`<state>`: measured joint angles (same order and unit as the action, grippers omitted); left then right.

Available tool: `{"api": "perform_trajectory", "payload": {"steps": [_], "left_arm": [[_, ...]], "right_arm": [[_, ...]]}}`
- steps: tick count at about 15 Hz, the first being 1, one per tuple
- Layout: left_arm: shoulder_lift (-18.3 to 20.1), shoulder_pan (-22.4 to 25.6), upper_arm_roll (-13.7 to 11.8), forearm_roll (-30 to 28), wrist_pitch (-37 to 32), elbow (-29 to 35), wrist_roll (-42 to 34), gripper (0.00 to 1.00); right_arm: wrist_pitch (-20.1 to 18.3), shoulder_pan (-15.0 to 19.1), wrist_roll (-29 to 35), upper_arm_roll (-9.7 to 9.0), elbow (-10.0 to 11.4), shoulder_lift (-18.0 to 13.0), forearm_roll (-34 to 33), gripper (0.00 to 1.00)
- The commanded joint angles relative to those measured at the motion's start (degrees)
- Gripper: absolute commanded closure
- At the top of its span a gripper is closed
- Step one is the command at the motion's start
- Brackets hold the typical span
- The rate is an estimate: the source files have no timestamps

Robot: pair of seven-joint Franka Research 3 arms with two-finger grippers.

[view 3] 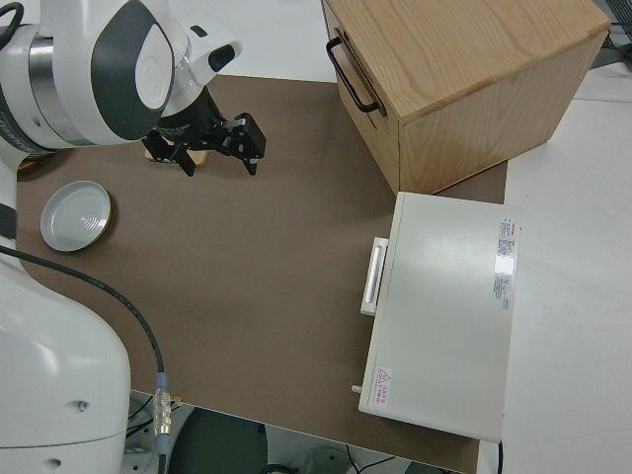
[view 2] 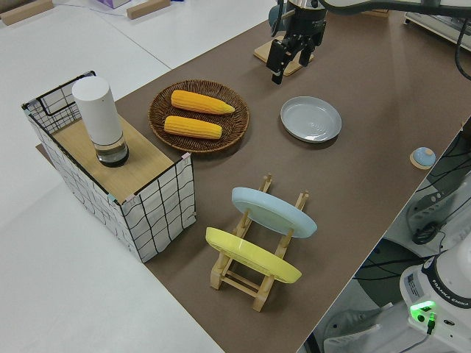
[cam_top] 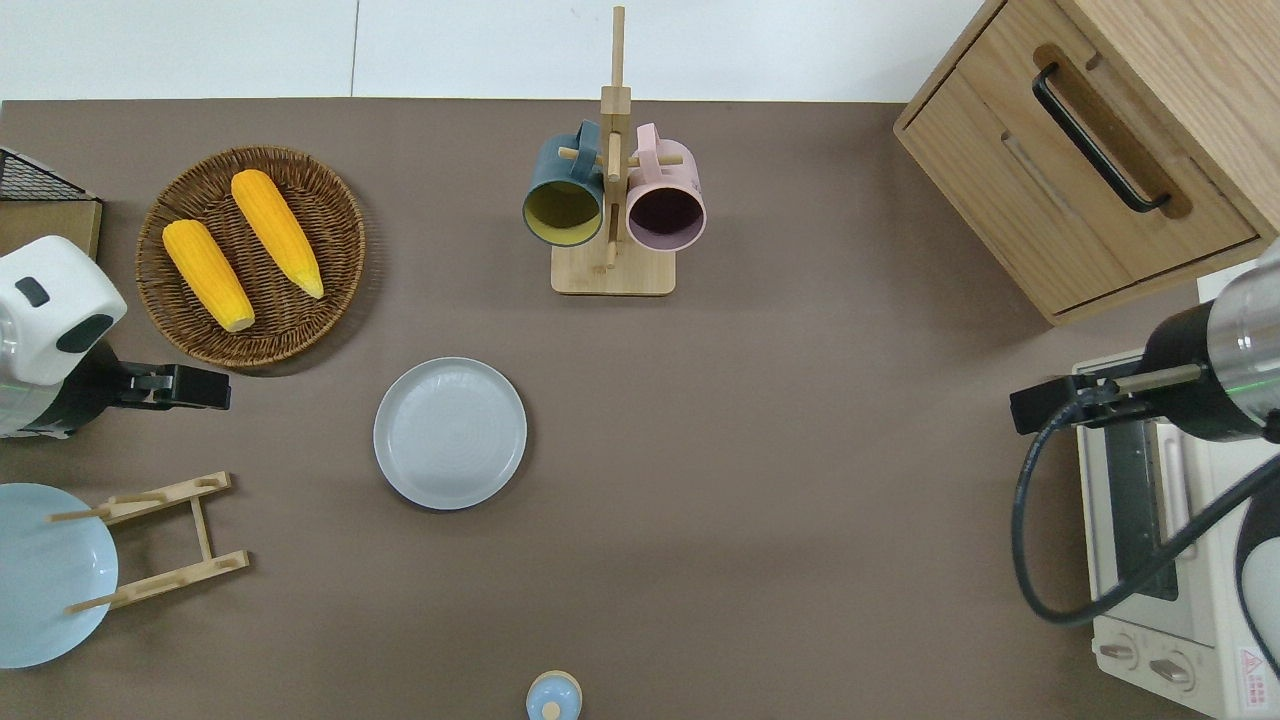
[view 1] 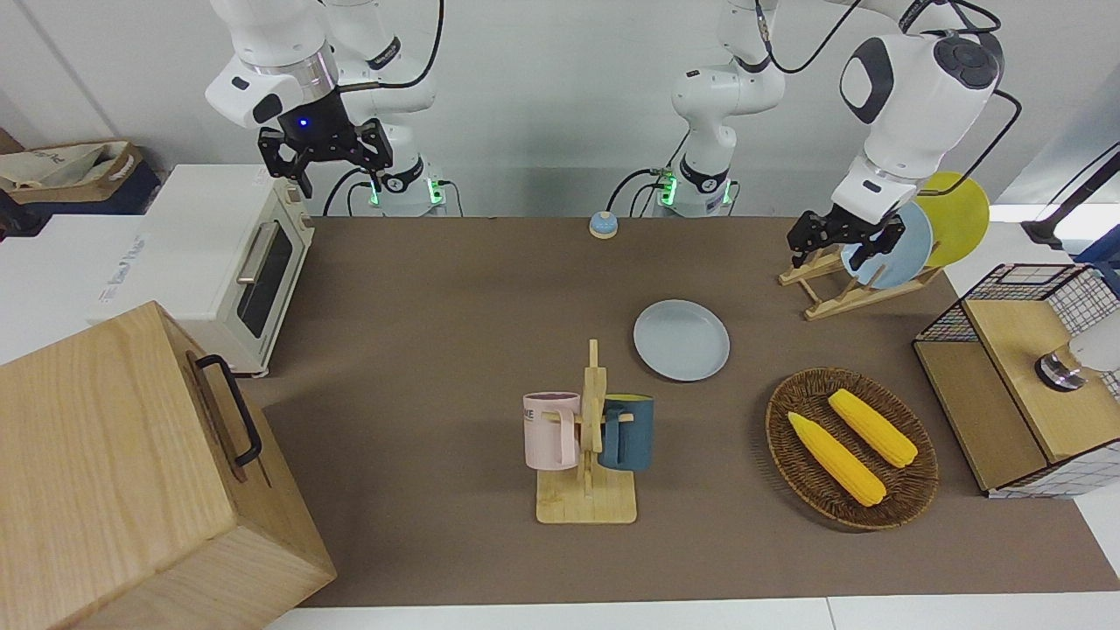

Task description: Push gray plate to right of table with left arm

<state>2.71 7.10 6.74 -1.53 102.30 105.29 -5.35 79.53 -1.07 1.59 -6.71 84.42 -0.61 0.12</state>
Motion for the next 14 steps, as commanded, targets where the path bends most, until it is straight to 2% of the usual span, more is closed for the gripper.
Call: {"api": "perform_trajectory", "payload": {"steps": [1,14], "left_arm": [[0.6,0.2,-0.5,-1.4,-4.3,0.9,-0.2,0.0],[0.5,0.5,-0.4,-1.4,-4.7,1.1,-0.9,0.0]], "right_arm": [[-0.7,1.2,0.0,-0.85,-0.2,-0.4,0.6,0.017],[-0.7,1.2,0.0,-0.76,-0.2,-0.4,0.6,0.017]]}}
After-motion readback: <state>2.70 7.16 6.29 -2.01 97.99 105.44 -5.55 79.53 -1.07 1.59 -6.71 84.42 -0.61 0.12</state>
